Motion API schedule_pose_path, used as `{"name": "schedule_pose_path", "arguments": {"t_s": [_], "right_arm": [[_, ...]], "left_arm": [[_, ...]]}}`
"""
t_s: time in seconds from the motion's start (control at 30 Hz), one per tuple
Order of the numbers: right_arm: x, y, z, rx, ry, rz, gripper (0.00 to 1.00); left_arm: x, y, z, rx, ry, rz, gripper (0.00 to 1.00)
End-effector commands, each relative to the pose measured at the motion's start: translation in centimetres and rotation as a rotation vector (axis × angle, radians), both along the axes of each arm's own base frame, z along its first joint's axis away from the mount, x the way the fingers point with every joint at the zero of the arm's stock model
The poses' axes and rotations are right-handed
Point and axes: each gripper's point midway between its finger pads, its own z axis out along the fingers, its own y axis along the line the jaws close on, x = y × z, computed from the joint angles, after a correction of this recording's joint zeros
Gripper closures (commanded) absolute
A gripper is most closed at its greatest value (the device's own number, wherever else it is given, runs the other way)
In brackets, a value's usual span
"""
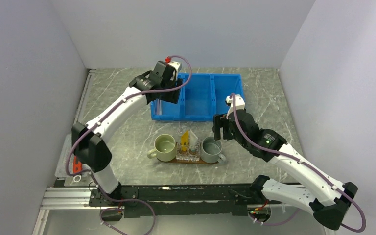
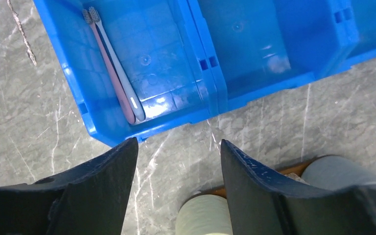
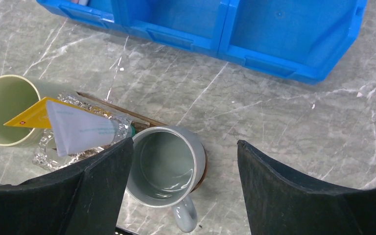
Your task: Prepare toiletry sets of a toothbrush and toothpaste on the tray
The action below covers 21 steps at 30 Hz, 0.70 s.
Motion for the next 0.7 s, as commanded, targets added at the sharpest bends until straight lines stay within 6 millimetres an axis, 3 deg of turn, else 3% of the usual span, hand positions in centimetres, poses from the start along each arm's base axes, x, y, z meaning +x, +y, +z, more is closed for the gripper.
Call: {"name": "schedule_pose_path", "arguments": {"t_s": [0.0, 0.2, 0.67], "right_arm": [[-0.4, -0.5, 0.3, -0.001, -0.016, 0.017, 0.21], [-0.7, -0.5, 0.6, 0.003, -0.025, 0.035, 0.21], [-0.6, -0.5, 0.1, -0.032, -0.027, 0.075, 0.21]], "left_arm": [[2.7, -1.2, 1.2, -0.062, -0.034, 0.014, 0.34], [5.3, -0.7, -3.1, -0.01, 0.033, 0.076, 0.39], [9.3, 2.3, -10.8, 0.046, 0.153, 0.184, 0.44]]}}
